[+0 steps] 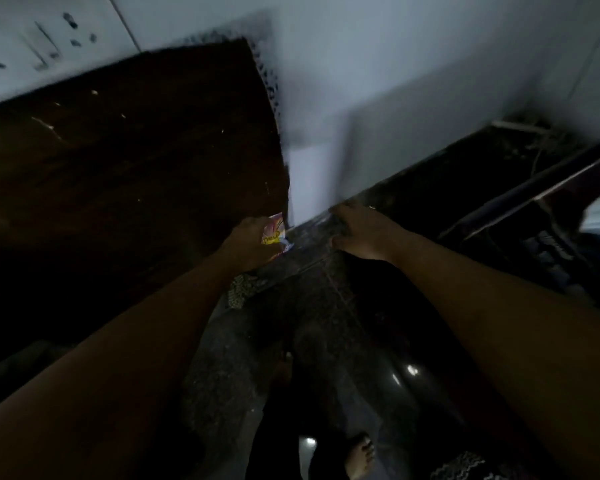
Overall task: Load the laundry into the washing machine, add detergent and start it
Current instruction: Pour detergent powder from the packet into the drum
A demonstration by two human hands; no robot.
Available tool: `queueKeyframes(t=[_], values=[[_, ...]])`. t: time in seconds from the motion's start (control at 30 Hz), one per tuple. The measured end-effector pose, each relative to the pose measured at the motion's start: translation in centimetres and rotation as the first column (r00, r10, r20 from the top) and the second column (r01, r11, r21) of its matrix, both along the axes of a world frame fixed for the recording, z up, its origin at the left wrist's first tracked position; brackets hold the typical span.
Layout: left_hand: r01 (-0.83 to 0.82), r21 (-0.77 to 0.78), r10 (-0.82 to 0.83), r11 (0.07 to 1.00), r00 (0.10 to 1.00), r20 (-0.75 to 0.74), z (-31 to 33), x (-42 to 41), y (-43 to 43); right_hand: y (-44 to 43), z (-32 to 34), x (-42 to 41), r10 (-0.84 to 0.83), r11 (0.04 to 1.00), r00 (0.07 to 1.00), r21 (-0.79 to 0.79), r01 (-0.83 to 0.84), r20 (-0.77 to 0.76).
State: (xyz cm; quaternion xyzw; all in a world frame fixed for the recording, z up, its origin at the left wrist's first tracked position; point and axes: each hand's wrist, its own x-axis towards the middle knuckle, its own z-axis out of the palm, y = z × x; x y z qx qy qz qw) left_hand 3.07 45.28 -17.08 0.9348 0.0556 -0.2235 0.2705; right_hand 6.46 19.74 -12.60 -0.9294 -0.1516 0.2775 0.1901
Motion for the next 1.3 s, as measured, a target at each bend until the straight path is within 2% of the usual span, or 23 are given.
queueKeyframes(t=[0.23, 0.53, 0.73, 0.9, 1.03, 1.17, 1.2, 1.3], values=[[-0.061, -0.112, 0.051, 0.992, 0.995, -0.088, -14.4, 7.6, 3.8, 5.5, -13.4, 6.1, -0.057, 0.998, 0.995, 0.004, 0.057, -0.084], [-0.008, -0.023, 0.006, 1.0, 0.997, -0.082, -32.0, 16.5, 6.2, 10.5, -29.6, 11.9, -0.084, 0.994, 0.982, 0.05, 0.093, -0.168], [-0.136, -0.023, 0.131, 0.99, 0.981, -0.145, -47.2, 18.2, 11.0, 12.9, -36.5, 13.3, -0.106, 0.988, 0.97, 0.085, 0.127, -0.218], [-0.144, 0.011, 0.144, 0.99, 0.98, -0.138, -48.1, 19.0, 10.2, 14.0, -39.6, 13.6, -0.105, 0.983, 0.965, 0.125, 0.138, -0.241], [-0.136, -0.075, 0.124, 0.988, 0.982, -0.143, -49.4, 19.9, 9.2, 14.2, -41.5, 13.4, -0.11, 0.976, 0.962, 0.157, 0.152, -0.249], [-0.164, -0.054, 0.153, 0.985, 0.973, -0.174, -52.2, 20.5, 9.1, 13.9, -42.8, 13.2, -0.134, 0.964, 0.956, 0.188, 0.187, -0.26], [-0.161, -0.025, 0.155, 0.987, 0.975, -0.157, -51.7, 20.5, 8.6, 13.9, -43.2, 13.2, -0.139, 0.963, 0.955, 0.191, 0.192, -0.263], [-0.135, 0.044, 0.134, 0.99, 0.991, 0.016, -51.6, 20.2, 8.3, 13.6, -44.4, 12.8, -0.158, 0.963, 0.95, 0.169, 0.208, -0.269]])
